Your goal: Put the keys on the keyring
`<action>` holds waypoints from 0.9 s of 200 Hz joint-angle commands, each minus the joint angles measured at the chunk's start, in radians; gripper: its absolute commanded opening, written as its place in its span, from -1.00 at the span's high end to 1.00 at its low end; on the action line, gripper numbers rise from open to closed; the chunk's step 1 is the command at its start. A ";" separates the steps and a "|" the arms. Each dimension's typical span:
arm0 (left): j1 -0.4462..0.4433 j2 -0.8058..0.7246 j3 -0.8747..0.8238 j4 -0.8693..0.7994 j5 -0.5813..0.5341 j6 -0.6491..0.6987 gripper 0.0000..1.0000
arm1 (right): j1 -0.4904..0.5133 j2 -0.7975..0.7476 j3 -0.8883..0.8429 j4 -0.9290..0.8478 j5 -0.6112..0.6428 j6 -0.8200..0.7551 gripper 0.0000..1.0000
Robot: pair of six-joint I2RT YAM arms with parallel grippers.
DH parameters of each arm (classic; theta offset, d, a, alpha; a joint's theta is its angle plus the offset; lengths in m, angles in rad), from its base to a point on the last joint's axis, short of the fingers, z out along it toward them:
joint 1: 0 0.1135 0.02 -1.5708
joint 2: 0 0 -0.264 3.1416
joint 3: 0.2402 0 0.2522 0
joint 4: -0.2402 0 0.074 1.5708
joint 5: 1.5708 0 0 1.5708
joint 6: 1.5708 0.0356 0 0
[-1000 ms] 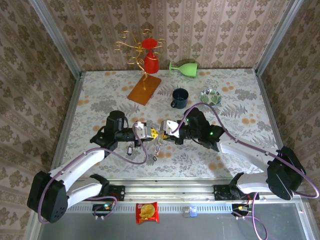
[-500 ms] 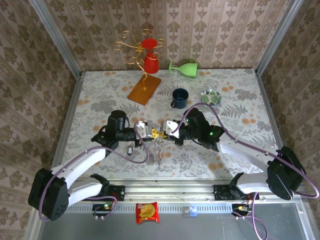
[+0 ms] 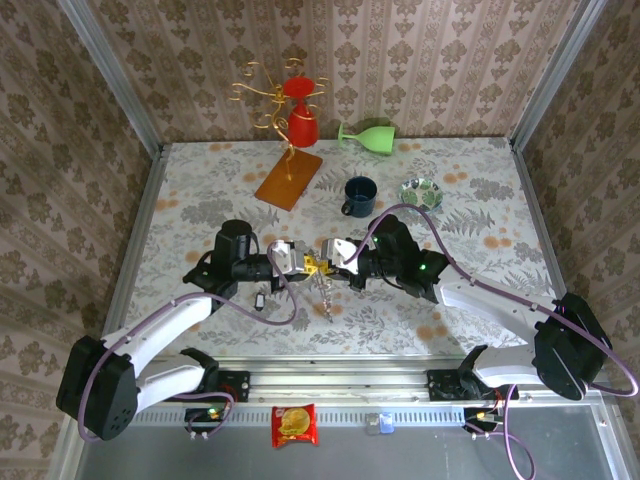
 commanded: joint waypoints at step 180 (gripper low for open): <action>0.322 -0.163 0.015 0.126 -0.658 -0.496 1.00 | 0.279 0.279 0.066 0.209 0.205 0.266 0.45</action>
